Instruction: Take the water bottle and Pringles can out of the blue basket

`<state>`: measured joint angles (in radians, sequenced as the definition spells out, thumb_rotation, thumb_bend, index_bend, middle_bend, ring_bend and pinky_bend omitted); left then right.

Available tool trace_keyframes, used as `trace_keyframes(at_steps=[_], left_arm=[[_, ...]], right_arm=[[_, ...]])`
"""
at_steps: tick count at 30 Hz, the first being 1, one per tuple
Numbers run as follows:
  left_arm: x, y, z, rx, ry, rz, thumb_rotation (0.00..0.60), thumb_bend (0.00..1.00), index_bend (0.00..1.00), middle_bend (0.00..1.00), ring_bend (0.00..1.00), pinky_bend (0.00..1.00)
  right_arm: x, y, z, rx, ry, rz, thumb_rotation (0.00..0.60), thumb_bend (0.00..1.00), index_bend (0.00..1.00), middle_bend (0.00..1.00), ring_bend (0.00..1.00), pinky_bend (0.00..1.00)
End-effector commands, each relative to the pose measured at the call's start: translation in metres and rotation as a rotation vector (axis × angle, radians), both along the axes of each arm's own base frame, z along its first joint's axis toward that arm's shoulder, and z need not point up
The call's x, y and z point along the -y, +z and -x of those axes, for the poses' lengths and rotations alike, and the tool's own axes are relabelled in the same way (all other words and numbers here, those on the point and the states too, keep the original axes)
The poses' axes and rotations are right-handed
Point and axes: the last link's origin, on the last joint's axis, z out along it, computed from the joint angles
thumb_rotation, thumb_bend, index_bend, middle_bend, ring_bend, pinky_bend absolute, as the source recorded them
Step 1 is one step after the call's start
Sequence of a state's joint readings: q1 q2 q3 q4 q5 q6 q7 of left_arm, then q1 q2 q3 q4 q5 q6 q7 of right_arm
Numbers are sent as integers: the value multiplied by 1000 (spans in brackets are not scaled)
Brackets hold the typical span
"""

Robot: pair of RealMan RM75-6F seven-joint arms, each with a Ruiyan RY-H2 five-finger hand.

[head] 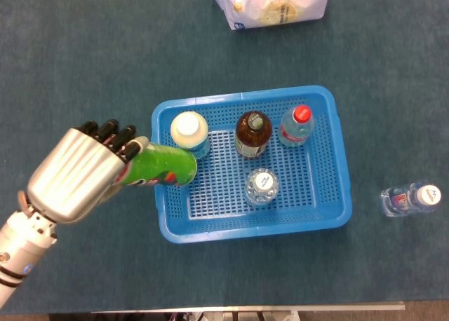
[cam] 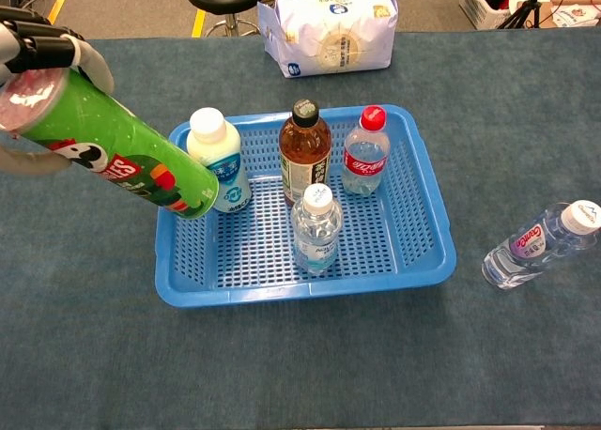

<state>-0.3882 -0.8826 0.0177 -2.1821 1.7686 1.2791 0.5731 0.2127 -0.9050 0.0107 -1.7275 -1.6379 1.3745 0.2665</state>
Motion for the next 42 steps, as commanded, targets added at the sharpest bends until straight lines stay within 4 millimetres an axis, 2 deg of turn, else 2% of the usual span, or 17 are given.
trace_keyframes(at_steps=[1, 6, 18, 24, 29, 33, 38, 42], left_arm=[[3, 5, -1, -3, -8, -21, 600, 142, 485, 462, 398, 621], [6, 10, 3, -12, -9, -59, 600, 142, 486, 464, 399, 622], [4, 6, 43, -78, 153, -87, 600, 142, 487, 465, 401, 623], [6, -4, 69, -137, 247, -73, 600, 142, 486, 465, 401, 622], [8, -20, 87, -202, 290, -41, 600, 142, 486, 465, 401, 622], [7, -34, 94, -242, 269, -17, 600, 142, 487, 464, 401, 622], [3, -42, 93, -240, 250, -4, 600, 142, 480, 457, 401, 622], [-1, -43, 91, -226, 234, -10, 600, 141, 407, 442, 402, 623]], right_arm=[[1, -1, 0, 2, -2, -3, 600, 0, 215, 335, 255, 427], [1, -4, 1, 7, -3, -10, 600, 0, 216, 335, 255, 427], [-1, -6, 4, 9, -19, -15, 600, 0, 215, 335, 255, 427], [0, -9, 5, 12, -28, -24, 600, 0, 215, 336, 255, 427], [1, -12, 6, 14, -34, -32, 600, 0, 215, 336, 255, 427], [2, -12, 7, 14, -40, -34, 600, 0, 216, 336, 255, 427], [2, -13, 8, 15, -45, -37, 600, 0, 215, 336, 255, 427], [1, -13, 10, 18, -50, -37, 600, 0, 215, 336, 255, 427]])
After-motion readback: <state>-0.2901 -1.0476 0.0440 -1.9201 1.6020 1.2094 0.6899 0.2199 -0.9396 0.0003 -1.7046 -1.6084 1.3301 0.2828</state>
